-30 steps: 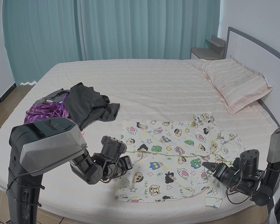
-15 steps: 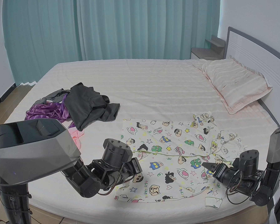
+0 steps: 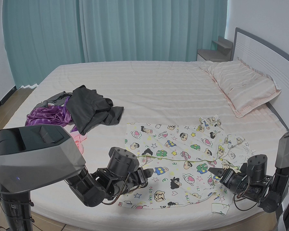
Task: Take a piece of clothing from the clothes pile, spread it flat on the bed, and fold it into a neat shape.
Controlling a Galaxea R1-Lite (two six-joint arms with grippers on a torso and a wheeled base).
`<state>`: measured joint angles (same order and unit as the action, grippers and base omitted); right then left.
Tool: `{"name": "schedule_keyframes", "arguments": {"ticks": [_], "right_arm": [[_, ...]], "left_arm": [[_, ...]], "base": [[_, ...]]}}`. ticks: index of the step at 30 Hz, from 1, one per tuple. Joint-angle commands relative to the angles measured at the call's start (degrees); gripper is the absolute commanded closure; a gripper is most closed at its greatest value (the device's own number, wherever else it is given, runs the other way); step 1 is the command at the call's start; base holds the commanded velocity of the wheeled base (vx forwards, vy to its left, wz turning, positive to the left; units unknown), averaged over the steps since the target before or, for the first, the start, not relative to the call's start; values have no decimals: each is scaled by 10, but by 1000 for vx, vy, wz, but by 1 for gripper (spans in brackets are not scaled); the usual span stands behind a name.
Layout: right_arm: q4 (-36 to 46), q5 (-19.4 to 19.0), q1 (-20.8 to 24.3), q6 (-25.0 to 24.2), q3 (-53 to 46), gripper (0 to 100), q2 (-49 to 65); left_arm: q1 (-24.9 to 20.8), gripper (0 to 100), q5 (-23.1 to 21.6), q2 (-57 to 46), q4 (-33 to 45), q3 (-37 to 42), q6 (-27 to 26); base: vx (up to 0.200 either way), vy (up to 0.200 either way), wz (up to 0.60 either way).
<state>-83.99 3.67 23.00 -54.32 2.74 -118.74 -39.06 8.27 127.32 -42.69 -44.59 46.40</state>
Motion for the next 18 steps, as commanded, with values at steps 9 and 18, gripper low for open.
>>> {"name": "schedule_keyframes", "arguments": {"ticks": [9, 18], "right_arm": [[0, -2, 0, -1, 1, 0, -1], [0, -2, 0, -1, 1, 0, -1]], "left_arm": [[-4, 0, 2, 57, 3, -22, -17], [-4, 100, 9, 63, 8, -22, -41]], "base": [[0, 0, 0], [0, 0, 0]]}}
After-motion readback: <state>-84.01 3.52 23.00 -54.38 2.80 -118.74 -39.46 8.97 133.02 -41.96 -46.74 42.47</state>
